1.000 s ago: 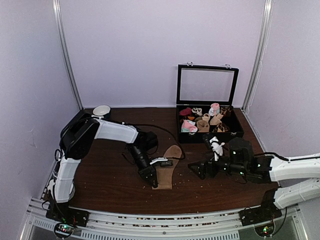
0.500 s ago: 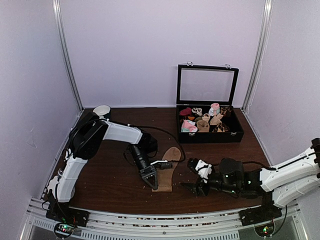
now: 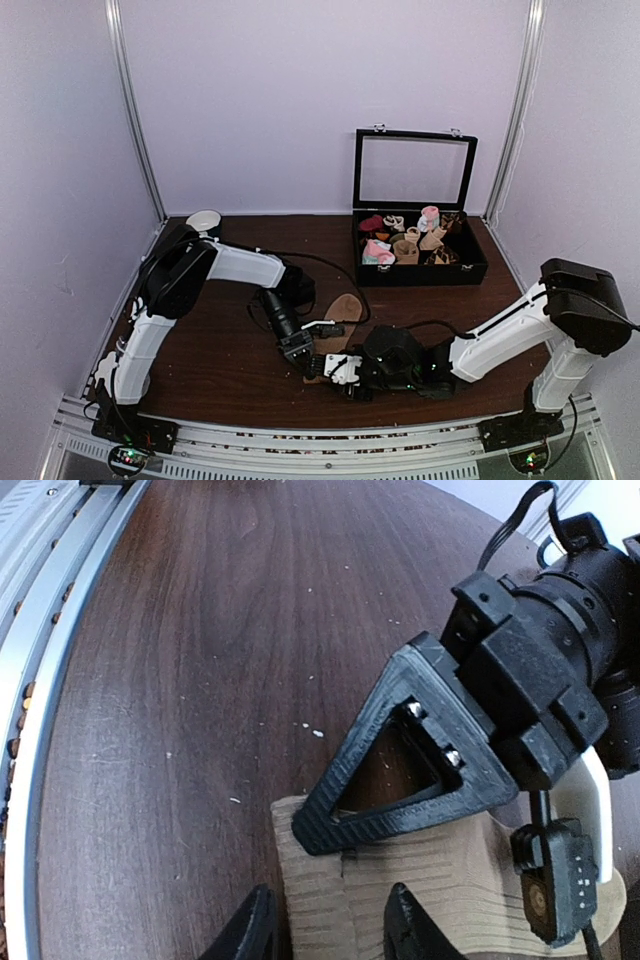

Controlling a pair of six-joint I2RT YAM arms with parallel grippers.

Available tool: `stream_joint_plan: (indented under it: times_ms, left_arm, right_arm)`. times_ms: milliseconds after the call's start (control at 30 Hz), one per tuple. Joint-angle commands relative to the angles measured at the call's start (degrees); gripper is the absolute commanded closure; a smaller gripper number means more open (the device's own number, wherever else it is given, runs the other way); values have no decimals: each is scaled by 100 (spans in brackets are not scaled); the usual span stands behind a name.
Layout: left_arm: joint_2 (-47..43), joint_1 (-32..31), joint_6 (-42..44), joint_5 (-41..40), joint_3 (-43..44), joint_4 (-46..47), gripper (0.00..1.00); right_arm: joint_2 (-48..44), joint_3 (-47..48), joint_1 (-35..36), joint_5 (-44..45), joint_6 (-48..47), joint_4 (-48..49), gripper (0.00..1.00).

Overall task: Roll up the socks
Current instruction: Roll the sock at the center of the board.

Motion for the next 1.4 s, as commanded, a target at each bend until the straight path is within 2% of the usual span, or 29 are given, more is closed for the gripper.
stream_joint_plan:
  times_ms: [0, 333, 400, 500, 533, 567, 700, 767, 900, 1000, 1100, 1200, 1367]
  left_arm:
    - [304, 78, 6, -807, -82, 250, 100]
    - [292, 102, 74, -788, -100, 245, 100]
    - [276, 106, 150, -817, -80, 215, 100]
    - [106, 134, 398, -695, -83, 95, 83]
    - [-27, 146, 474, -643, -144, 109, 73]
    - [-188, 162, 525, -621, -239, 185, 67]
    - [-1103, 244, 592, -620, -842, 841, 52]
    - [-1589, 342, 528, -653, -1157, 1344, 36]
    - [-2396, 583, 484, -657, -1890, 2179, 34]
    - [-2753, 595, 778, -773, -2245, 2477, 35]
    - [-3000, 599, 1001, -848, -2567, 2802, 38]
    - [-3175, 599, 852, -893, -2838, 3241, 45]
    - [-3694, 377, 686, -1057, -3601, 4236, 46]
  right_arm:
    - [306, 197, -72, -354, -227, -23, 65]
    - [723, 267, -207, -581, -145, -260, 75]
    - [795, 322, -282, -684, -68, -433, 80]
    - [902, 449, -420, -885, 118, -710, 89]
    - [936, 488, -483, -982, 206, -805, 91]
    - [974, 535, -547, -1112, 262, -934, 93]
    - [1034, 639, -765, -1597, 456, -1341, 97]
    - [993, 676, -854, -1852, 551, -1573, 100]
    - [859, 717, -1014, -2347, 829, -1854, 100]
    - [886, 916, -1159, -2670, 1028, -2230, 100]
    - [1053, 1300, -1345, -2951, 1404, -2673, 100]
    - [1282, 1563, -1519, -3260, 1860, -2863, 100]
    - [1900, 1996, -1860, -4162, 2886, -2989, 100]
